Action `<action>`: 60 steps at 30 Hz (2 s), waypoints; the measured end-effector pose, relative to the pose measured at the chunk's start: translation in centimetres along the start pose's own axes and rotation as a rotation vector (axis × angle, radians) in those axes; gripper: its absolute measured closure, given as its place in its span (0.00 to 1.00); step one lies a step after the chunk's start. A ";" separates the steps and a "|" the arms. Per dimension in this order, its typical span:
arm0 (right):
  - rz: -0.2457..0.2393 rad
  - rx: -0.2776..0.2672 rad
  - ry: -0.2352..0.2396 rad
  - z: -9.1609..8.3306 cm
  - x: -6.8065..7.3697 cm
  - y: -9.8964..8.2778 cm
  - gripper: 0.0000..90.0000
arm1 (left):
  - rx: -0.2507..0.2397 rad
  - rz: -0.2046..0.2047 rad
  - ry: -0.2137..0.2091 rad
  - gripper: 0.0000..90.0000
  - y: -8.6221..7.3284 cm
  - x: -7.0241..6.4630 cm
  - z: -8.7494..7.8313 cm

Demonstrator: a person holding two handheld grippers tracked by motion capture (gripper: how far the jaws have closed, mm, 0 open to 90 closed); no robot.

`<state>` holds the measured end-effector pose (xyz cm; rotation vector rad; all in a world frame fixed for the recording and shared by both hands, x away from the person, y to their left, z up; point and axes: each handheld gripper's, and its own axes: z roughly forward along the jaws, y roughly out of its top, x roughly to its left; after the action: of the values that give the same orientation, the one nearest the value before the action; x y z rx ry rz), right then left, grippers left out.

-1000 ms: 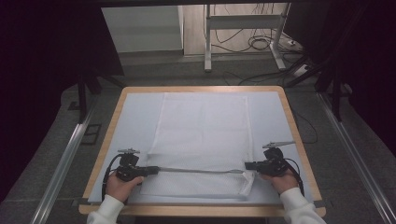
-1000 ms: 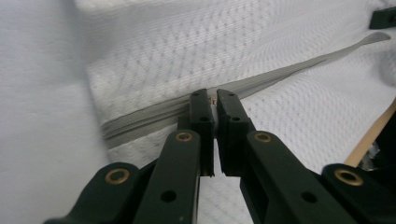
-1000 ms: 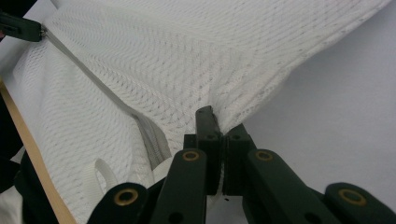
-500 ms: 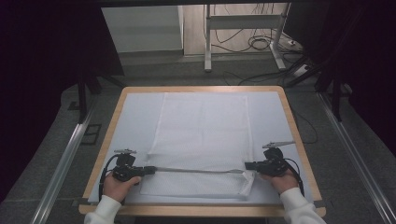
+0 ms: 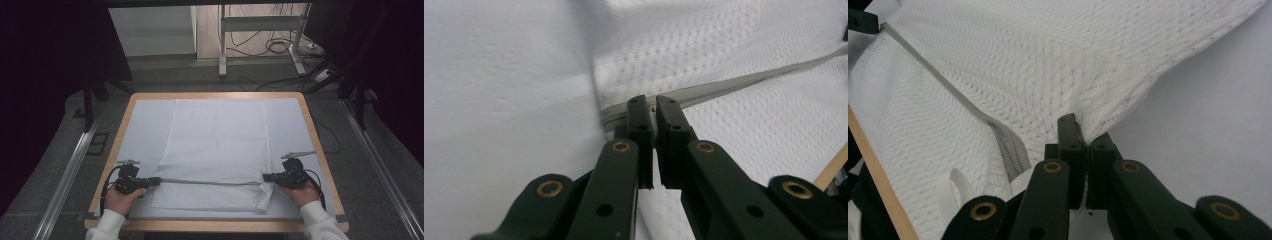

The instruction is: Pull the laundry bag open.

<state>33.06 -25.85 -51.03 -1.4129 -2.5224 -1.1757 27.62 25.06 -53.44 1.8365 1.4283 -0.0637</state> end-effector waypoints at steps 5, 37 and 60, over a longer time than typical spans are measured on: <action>-0.003 0.003 -0.004 0.1 0.0 0.0 0.97 | -0.002 -0.004 0.000 0.96 -0.1 0.2 -0.1; -0.019 0.011 -0.026 0.2 0.0 -0.2 0.96 | 0.001 0.035 0.055 0.96 -0.1 0.2 -0.3; -0.184 -0.257 -0.145 -3.9 1.6 0.6 0.38 | -0.260 0.307 0.115 0.35 1.9 -3.9 -3.8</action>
<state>31.33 -26.86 -47.30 -1.3842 -2.7320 -1.5310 26.20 24.10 -47.95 1.8404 1.1531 0.3700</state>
